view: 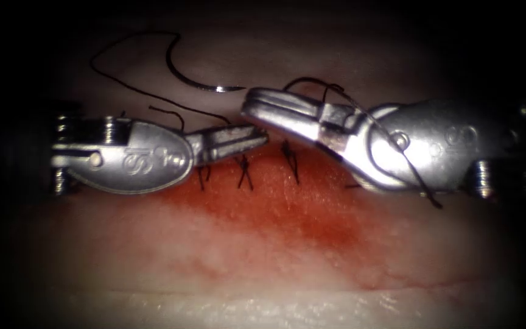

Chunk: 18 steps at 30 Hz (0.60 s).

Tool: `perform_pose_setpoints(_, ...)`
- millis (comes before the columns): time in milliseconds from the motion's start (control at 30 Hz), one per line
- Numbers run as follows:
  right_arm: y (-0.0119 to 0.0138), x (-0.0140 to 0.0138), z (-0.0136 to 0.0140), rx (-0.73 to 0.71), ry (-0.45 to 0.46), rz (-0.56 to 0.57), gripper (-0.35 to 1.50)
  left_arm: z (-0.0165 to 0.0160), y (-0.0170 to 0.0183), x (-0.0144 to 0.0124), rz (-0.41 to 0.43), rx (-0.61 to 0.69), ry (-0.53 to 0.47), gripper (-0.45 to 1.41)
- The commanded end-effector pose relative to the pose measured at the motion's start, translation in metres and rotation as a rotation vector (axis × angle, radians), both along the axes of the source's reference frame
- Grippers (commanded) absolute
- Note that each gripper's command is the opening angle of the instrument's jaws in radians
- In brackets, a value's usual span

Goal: Wound Closure
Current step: Wrap right needle driver with suture counter-clockwise twice

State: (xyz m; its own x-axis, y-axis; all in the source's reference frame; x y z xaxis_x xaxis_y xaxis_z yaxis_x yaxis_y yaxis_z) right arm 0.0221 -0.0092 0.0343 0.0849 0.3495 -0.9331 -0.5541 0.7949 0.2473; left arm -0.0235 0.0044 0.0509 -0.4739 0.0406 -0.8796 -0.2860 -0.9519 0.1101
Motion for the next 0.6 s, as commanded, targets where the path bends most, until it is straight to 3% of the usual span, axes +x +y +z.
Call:
perform_pose_setpoints(33, 0.0011, 0.001, 0.0011, -0.053, -0.048, -0.01, 1.2, 0.0004, -0.0011, -0.0006, 0.008, -0.008, 0.002, -0.45)
perform_pose_setpoints(100, 0.0015, 0.0008, 0.0016, -0.058, -0.073, -0.003, 1.2, 0.0, -0.0018, -0.0006, 0.013, -0.008, 0.001, -0.45)
perform_pose_setpoints(233, 0.0017, 0.0006, 0.0029, -0.028, -0.18, -0.054, 1.03, -0.002, -0.0026, 0.0002, 0.025, 0.004, -0.01, -0.45)
perform_pose_setpoints(333, 0.0012, 0.0004, 0.0042, -0.001, -0.293, -0.137, 0.71, -0.0048, -0.0019, 0.0014, 0.03, 0.012, -0.019, -0.45)
perform_pose_setpoints(467, 0.0003, 0.0004, 0.0055, 0.019, -0.36, -0.203, 0.74, -0.0073, -0.0011, 0.002, 0.03, -0.007, -0.022, -0.45)
perform_pose_setpoints(500, 0.0, 0.0005, 0.006, 0.025, -0.369, -0.229, 0.86, -0.0085, -0.0004, 0.002, 0.03, -0.016, -0.022, -0.45)
perform_pose_setpoints(600, -0.0007, 0.0005, 0.007, 0.045, -0.359, -0.332, 0.96, -0.0099, 0.0022, 0.0014, 0.031, -0.039, -0.005, -0.45)
